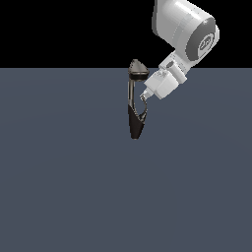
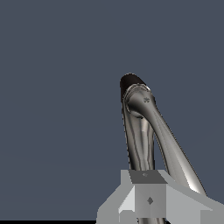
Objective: Turn on the faucet by rotating a designated handle.
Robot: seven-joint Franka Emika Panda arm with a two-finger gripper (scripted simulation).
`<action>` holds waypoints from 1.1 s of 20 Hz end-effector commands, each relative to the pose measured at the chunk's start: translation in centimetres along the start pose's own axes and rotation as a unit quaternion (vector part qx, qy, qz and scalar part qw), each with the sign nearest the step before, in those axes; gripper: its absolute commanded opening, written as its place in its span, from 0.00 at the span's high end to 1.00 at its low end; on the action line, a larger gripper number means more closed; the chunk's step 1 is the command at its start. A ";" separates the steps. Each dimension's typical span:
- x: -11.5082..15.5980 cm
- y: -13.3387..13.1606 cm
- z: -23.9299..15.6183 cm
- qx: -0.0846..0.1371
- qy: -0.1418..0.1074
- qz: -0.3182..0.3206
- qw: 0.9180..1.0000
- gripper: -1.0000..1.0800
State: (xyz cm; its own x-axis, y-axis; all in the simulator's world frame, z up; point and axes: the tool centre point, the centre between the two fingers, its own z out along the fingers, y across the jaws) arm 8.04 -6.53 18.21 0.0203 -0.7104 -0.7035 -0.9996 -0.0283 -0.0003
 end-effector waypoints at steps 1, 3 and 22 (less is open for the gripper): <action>-0.7 0.8 0.0 -0.004 -0.003 -0.002 1.000 1.00; -0.8 1.3 0.0 -0.004 -0.003 -0.002 1.000 1.00; 0.2 4.8 -0.3 0.002 -0.001 -0.011 1.000 1.00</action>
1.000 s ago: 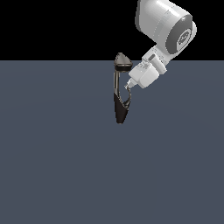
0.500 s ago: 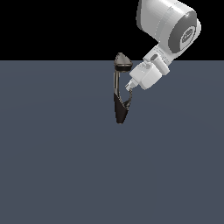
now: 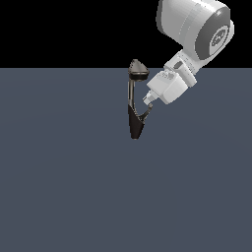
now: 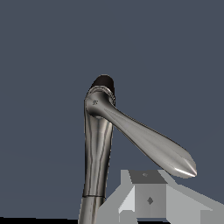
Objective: Turn on the faucet by rotating a designated handle.
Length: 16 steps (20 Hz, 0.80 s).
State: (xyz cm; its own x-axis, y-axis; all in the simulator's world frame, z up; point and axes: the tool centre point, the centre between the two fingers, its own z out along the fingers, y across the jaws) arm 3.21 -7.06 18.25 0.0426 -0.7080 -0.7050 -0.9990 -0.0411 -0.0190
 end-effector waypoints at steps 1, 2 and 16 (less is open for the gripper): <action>0.7 0.3 0.0 0.000 0.000 0.001 1.000 1.00; 1.4 0.7 0.0 -0.001 0.000 0.002 1.000 1.00; 5.6 1.1 0.1 -0.003 -0.003 -0.005 1.000 1.00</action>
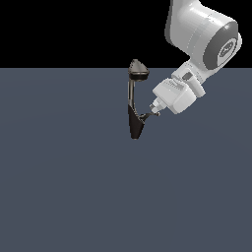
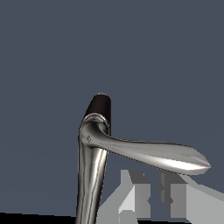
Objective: Turn on the faucet by rotating a designated handle.
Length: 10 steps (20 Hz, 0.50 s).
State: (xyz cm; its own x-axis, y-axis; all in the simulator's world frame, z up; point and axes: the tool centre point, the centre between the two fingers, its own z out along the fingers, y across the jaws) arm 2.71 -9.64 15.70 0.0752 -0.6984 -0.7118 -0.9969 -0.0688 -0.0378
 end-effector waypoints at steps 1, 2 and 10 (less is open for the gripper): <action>2.4 0.5 0.1 0.000 0.003 0.013 1.000 1.00; 2.9 0.4 0.1 -0.001 0.003 0.014 1.000 1.00; 6.5 0.3 0.2 -0.002 0.004 0.024 1.000 1.00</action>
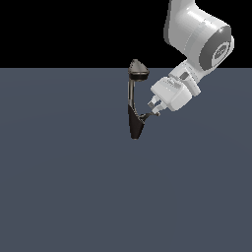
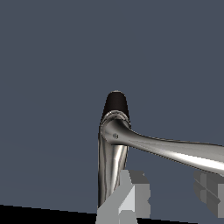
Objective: Turn on the faucet by rotating a designated handle.
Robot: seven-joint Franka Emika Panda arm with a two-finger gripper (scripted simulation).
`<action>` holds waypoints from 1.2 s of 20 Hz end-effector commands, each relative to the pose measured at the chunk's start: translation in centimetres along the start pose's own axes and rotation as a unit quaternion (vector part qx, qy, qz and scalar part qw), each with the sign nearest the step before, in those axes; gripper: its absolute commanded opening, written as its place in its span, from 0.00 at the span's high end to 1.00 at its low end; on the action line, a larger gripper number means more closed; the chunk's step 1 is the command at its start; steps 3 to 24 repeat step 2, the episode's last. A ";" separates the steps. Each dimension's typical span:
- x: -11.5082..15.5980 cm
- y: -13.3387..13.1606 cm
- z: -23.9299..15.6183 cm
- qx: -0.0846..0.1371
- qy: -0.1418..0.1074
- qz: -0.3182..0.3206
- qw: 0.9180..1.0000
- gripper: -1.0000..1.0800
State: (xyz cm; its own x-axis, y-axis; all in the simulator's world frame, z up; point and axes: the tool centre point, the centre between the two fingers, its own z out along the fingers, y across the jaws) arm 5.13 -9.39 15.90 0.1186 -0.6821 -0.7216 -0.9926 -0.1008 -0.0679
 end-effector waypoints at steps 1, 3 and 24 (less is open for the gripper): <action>7.0 3.0 0.1 -0.001 0.013 0.048 0.999 1.00; 7.0 3.0 0.1 -0.001 0.013 0.048 0.999 1.00; 7.0 3.0 0.1 -0.001 0.013 0.048 0.999 1.00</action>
